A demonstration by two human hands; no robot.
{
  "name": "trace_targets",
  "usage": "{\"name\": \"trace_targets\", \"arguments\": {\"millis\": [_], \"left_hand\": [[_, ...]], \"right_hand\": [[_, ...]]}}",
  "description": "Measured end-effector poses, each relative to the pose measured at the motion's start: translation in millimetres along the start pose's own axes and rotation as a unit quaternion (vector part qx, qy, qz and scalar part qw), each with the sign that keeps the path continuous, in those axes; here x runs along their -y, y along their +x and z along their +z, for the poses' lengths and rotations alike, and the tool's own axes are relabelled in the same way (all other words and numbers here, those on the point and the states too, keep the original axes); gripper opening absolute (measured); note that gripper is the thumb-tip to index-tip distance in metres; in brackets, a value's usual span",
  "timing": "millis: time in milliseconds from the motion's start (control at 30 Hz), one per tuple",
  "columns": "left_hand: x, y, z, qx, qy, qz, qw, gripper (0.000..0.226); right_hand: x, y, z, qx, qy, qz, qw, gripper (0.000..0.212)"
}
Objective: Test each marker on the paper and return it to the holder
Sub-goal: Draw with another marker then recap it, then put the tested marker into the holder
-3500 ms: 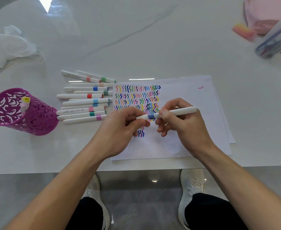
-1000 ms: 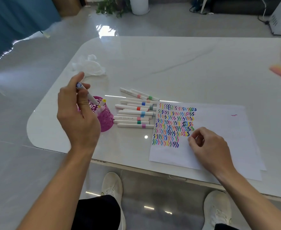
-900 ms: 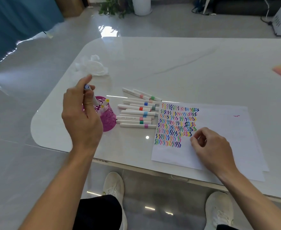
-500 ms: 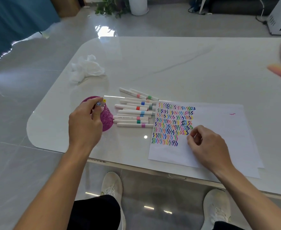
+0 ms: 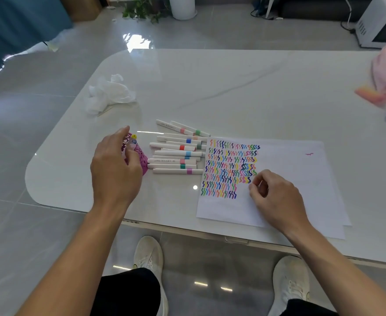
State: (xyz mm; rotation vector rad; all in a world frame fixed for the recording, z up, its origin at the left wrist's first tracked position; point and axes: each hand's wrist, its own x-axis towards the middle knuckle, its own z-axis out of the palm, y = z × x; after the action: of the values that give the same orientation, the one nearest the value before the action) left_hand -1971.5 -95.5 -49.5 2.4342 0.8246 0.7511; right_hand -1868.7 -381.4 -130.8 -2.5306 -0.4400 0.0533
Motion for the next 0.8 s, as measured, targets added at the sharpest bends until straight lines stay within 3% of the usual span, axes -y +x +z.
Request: {"name": "trace_targets", "arguments": {"millis": [300, 533, 800], "left_hand": [[-22.6, -28.7, 29.4, 0.085, 0.023, 0.2, 0.976, 0.043], [-13.1, -35.3, 56.2, 0.215, 0.082, 0.186, 0.955, 0.026], [-14.7, -30.1, 73.4, 0.225, 0.106, 0.183, 0.951, 0.021]], "right_hand": [[-2.4, 0.5, -1.7, 0.008, 0.002, -0.01, 1.0, 0.01], [-2.5, 0.6, -1.1, 0.007, 0.008, -0.013, 1.0, 0.01], [-4.7, 0.9, -1.6, 0.013, 0.011, -0.013, 1.0, 0.007]]}}
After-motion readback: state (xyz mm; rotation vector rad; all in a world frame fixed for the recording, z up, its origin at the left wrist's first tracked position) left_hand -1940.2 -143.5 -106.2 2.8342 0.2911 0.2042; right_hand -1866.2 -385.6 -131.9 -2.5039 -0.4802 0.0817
